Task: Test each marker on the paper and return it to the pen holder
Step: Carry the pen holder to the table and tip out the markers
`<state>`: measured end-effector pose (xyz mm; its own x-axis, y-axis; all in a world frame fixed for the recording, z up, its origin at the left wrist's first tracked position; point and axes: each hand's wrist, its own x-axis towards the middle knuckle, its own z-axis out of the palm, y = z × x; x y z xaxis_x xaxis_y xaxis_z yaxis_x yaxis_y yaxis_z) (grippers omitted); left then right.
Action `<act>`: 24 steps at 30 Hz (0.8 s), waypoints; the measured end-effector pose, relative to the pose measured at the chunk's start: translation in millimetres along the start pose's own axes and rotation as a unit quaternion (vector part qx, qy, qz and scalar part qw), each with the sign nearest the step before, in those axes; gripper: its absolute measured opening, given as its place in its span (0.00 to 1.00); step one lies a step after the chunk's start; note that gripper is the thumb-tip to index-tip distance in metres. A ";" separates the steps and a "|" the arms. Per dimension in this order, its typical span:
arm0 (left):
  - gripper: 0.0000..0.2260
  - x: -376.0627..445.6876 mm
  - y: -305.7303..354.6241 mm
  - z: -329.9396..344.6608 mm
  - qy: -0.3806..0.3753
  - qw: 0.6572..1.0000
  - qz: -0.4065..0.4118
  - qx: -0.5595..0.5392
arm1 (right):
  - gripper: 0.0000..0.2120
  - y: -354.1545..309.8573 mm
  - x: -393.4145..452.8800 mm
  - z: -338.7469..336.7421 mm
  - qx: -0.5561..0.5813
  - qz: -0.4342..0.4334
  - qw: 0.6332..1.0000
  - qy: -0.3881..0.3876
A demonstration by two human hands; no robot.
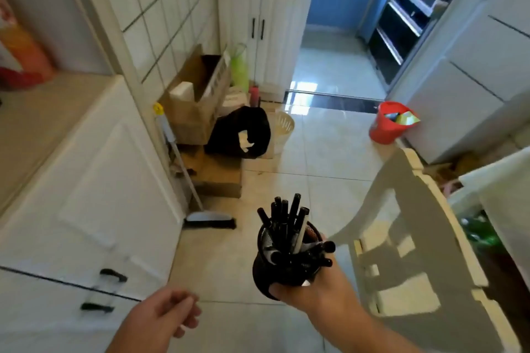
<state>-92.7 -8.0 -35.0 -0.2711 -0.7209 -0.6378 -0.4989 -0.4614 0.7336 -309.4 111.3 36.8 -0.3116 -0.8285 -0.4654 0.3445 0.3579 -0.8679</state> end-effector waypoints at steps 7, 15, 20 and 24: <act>0.04 -35.2 11.9 97.2 -0.098 0.988 0.051 0.112 | 0.15 -10.3 -84.1 -55.0 0.546 0.090 0.829 0.080; 0.05 -93.6 1.6 226.6 -0.236 0.942 0.090 0.221 | 0.23 87.3 -207.3 -168.6 0.449 -0.027 0.878 0.166; 0.04 -124.2 -10.6 301.9 -0.319 0.899 0.121 0.273 | 0.25 123.4 -281.6 -202.2 0.441 -0.088 0.843 0.296; 0.05 -152.9 -14.7 363.6 -0.388 0.853 0.149 0.316 | 0.26 148.7 -332.7 -215.3 0.200 -0.102 0.803 0.552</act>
<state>-343.2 297.1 -33.6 -0.8047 -0.0858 -0.5875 -0.5898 0.2298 0.7742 -345.2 532.9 25.1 -0.9166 0.1144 -0.3832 0.3751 -0.0863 -0.9230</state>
